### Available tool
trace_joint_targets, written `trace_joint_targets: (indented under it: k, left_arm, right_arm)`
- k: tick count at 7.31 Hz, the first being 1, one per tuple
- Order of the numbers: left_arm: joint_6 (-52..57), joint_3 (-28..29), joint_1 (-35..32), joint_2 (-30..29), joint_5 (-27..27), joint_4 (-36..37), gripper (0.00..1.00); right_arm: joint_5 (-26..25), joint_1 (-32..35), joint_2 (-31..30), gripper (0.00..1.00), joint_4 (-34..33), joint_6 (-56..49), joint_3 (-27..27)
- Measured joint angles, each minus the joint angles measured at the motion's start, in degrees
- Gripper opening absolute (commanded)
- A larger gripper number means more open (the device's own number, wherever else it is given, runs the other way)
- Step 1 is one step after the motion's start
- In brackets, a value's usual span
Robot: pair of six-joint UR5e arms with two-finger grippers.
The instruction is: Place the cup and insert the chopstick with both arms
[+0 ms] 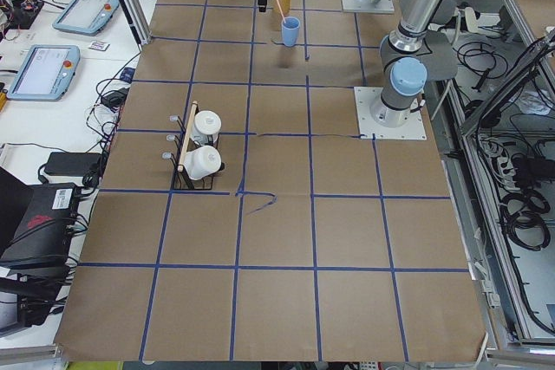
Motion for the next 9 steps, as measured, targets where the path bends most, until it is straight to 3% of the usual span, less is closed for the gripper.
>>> trace_joint_targets:
  k: [1, 5, 9]
  left_arm:
    - [0.00, 0.00, -0.02, 0.04, 0.00, -0.01, 1.00]
    - [0.00, -0.01, 0.03, 0.07, 0.02, -0.17, 1.00]
    - [0.00, -0.01, 0.06, 0.08, 0.08, -0.26, 1.00]
  right_arm:
    - [-0.08, 0.14, 0.02, 1.00, 0.61, 0.02, 0.08]
    - [-0.33, -0.96, 0.06, 1.00, 1.56, -0.46, -1.85]
    - [1.18, -14.48, -0.58, 1.00, 19.91, -6.67, -7.78]
